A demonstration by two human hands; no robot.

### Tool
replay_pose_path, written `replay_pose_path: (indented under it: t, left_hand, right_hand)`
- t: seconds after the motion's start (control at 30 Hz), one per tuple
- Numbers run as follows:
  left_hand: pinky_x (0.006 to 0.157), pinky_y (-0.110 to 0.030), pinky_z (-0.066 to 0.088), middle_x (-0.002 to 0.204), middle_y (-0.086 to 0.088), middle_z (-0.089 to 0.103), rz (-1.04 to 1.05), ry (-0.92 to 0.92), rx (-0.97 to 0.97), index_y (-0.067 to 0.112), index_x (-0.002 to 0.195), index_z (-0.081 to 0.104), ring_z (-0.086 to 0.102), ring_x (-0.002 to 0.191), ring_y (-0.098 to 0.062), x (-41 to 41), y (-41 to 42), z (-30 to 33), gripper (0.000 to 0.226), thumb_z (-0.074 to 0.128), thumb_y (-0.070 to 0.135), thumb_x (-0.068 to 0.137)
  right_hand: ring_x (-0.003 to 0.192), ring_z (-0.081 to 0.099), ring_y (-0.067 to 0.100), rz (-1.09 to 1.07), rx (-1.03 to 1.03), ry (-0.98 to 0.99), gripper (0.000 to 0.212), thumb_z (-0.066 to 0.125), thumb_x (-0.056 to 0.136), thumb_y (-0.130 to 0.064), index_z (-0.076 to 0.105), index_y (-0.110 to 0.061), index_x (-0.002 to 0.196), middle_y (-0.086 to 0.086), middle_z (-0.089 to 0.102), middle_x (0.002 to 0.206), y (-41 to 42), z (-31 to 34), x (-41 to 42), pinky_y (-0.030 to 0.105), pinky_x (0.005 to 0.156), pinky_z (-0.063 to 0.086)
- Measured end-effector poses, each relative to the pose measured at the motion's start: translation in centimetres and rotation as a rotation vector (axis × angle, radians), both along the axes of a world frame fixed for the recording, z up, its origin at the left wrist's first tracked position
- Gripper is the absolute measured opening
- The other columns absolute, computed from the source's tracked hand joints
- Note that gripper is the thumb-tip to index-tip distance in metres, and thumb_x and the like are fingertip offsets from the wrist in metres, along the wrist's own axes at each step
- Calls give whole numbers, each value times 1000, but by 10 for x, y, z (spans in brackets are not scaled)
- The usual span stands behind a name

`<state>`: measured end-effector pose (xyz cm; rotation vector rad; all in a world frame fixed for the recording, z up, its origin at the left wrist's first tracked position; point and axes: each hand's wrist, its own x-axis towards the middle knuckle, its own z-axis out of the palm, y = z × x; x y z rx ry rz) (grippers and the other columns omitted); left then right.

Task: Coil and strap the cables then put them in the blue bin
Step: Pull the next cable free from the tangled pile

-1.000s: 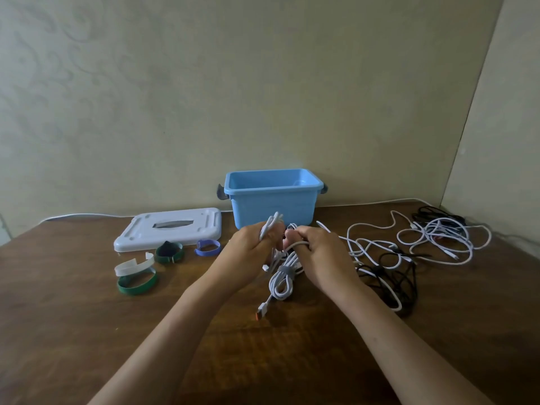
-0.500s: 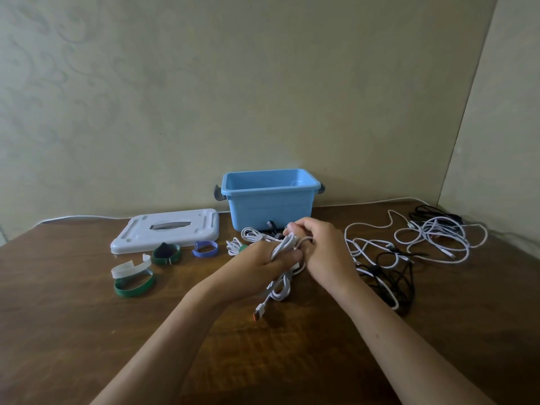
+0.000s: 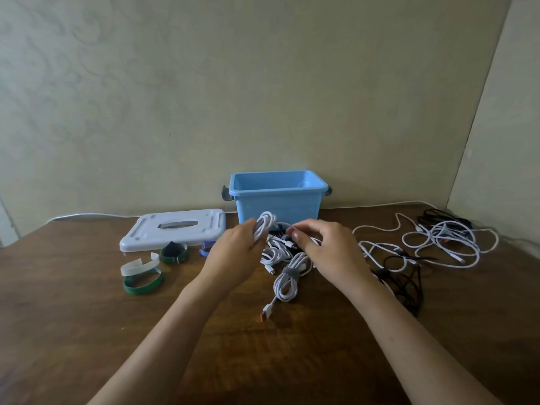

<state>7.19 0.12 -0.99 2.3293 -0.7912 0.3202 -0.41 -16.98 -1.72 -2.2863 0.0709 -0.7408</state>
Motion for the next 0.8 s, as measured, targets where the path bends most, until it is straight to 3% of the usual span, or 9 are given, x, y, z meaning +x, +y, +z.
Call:
replay_pose_path:
  t: [0.07,0.13,0.2,0.33,0.43,0.57,0.7,0.8]
  left_hand:
    - [61,-40,51,74,3,56,83,-57,0,17,89,52,56,67,-17,2,0,-2,22,47,32,103]
    - [57,-33,42,73,6,53,113,-91,-15,17,89,49,53,65,-14,1,-2,-4,20,47,30,104]
    - [55,-32,38,71,6,52,113,-91,-49,17,87,48,52,64,-15,0,-4,-6,20,47,29,103]
    - [62,-43,50,75,0,59,84,-29,-92,15,88,50,58,68,-22,-2,-6,-7,21,46,30,102]
    - [66,-51,54,74,-3,61,29,42,-142,16,87,50,61,68,-26,-6,-6,-3,20,46,30,101]
    - [68,-53,52,75,-1,61,-70,139,-223,17,88,52,62,73,-28,-10,-7,-1,20,50,34,97]
    - [75,-54,54,82,2,65,-184,167,-232,19,94,58,63,78,-24,-14,-4,-2,42,44,58,87]
    - [74,-54,54,83,2,67,-242,187,-253,19,96,59,64,79,-22,-10,-1,-5,45,48,61,84]
  right_hand:
    - [101,55,4,-49,-61,-68,23,67,96,-38,75,-28,115,-12,61,102,5,-2,2,7,74,38]
    - [92,52,4,-50,-92,-95,24,67,96,-39,75,-27,116,-13,55,93,9,-3,2,10,69,37]
    - [83,58,-1,31,5,-21,17,63,99,-38,72,-29,109,-16,59,86,14,-1,1,10,64,39]
    - [76,65,0,94,74,48,14,60,100,-39,67,-27,104,-14,66,83,20,-4,0,15,63,51]
    - [73,68,2,144,143,-18,15,62,100,-34,69,-21,100,-10,69,78,19,-3,-1,15,62,50]
    - [76,70,5,211,245,-59,15,63,100,-32,69,-18,99,-7,71,79,15,-1,-1,19,68,53]
    - [84,71,8,281,330,-52,14,61,101,-31,70,-20,101,-5,74,86,14,-1,0,27,77,56]
    - [89,72,9,299,343,-44,16,61,101,-31,70,-19,103,-4,76,90,14,0,-1,28,81,58]
